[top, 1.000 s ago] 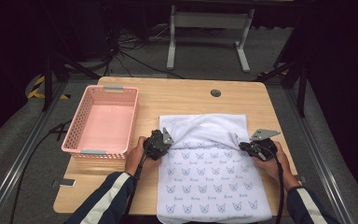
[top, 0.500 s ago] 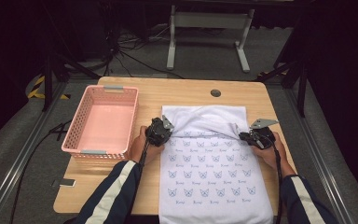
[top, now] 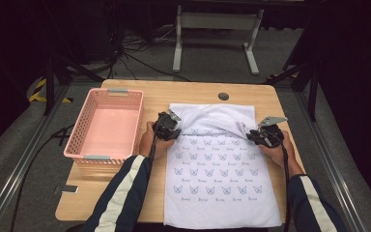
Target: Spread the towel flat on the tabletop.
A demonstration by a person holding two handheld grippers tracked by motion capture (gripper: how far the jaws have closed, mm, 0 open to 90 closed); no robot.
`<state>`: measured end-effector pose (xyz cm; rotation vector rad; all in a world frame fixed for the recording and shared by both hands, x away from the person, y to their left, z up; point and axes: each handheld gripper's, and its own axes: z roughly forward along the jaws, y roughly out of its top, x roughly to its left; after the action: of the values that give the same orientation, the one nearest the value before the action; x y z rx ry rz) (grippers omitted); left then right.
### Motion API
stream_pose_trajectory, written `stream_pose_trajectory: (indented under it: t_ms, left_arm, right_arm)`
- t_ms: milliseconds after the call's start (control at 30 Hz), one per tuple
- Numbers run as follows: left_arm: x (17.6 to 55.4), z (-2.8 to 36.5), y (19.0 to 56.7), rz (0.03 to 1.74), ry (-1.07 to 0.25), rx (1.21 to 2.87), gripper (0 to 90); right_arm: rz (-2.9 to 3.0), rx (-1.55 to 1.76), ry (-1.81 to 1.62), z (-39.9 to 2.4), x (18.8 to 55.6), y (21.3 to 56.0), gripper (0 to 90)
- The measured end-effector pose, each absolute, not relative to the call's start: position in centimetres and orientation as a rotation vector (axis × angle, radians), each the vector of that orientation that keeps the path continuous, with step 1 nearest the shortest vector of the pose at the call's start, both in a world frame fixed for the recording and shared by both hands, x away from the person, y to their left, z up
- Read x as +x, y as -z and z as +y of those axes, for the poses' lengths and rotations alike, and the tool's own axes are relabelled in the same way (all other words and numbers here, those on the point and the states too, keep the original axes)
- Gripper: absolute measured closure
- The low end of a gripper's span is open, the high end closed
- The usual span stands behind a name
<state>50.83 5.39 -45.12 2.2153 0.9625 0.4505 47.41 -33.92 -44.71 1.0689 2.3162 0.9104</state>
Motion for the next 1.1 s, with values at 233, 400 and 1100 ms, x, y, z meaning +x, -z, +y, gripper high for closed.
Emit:
stream_pose_trajectory:
  t_ms: [233,400,1100]
  left_arm:
    - [52.4,4.8,44.5,1.025,-0.449,2.123,38.2]
    - [54.0,4.4,44.6,1.044,-0.406,2.116,40.7]
    - [48.4,4.6,38.2,0.7,-0.562,2.147,83.7]
  right_arm:
    - [2.275,1.069,-0.969,-32.8,48.2,42.7,53.6]
    - [2.248,1.152,-0.967,-32.4,50.2,42.4,47.5]
    - [2.285,0.962,-1.111,-33.0,47.4,37.9,82.9]
